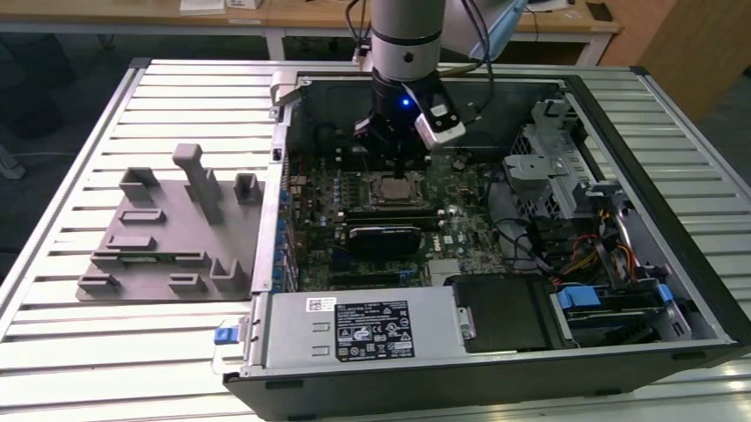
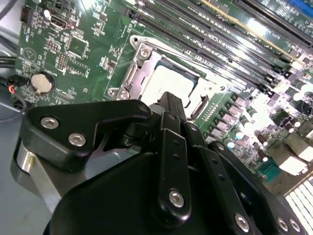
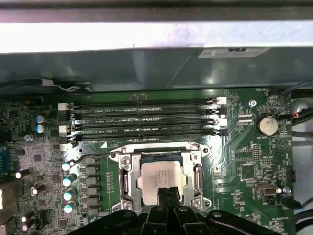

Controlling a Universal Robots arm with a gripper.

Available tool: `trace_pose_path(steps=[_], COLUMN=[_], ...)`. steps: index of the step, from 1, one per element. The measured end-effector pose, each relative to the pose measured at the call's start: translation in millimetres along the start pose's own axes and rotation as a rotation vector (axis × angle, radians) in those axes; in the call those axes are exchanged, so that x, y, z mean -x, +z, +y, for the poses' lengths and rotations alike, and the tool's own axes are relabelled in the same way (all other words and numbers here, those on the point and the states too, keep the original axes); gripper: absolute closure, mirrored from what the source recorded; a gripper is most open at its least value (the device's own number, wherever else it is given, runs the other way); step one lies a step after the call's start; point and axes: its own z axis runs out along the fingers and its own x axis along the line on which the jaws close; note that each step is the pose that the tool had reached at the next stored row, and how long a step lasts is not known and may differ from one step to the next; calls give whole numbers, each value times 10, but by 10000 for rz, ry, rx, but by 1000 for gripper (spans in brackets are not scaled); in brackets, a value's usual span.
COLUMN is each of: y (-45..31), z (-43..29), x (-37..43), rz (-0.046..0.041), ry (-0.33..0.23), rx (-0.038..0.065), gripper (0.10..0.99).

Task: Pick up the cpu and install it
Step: 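Close the cpu cover, then install the first cpu locking lever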

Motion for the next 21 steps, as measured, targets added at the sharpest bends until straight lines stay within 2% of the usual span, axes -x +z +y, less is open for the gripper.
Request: trace_pose_path(steps=[13, 21], y=[-34, -38], z=[0, -5], x=[-1, -83], rz=[1, 0], ry=[0, -1], rx=[-1, 2], gripper=[980, 980])
